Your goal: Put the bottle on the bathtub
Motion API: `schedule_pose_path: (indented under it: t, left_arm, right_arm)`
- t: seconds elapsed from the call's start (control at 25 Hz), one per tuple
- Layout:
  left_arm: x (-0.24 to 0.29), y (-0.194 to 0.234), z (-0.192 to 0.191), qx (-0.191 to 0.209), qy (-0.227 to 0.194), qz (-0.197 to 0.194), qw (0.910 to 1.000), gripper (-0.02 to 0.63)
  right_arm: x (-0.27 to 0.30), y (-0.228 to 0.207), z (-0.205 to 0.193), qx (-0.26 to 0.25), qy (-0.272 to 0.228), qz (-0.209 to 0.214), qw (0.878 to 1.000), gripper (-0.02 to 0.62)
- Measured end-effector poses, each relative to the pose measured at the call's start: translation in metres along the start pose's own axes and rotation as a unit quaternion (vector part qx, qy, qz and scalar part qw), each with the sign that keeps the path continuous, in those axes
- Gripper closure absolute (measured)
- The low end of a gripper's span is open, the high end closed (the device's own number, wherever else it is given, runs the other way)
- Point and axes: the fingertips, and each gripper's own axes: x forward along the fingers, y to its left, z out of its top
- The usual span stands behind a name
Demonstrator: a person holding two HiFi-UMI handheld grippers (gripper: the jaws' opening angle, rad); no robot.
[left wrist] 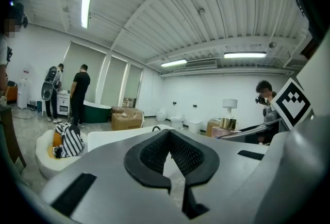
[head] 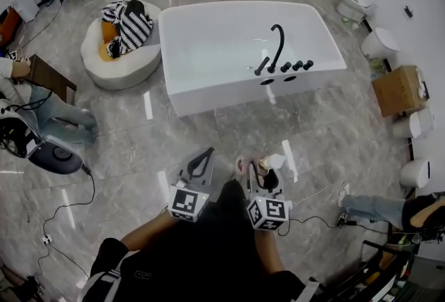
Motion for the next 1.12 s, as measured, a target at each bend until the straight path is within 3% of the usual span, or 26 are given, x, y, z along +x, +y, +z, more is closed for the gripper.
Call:
schedule_pose_path:
  t: [0.4,1.12]
  left_arm:
    - [0.057,0.025,0.005,-0.006,-0.004,0.03,0.9995,0.591]
    - [0.267,0.038,0.038,-0.018,0.004,0.113,0.9935,0.591]
  right_arm:
    - [0.069,-0.028,0.019,-0.005,0.007,0.028,1.0,0.383]
    - [0.246,-0.15,0.1,-0.065,0.031,0.125,0.99,0.383]
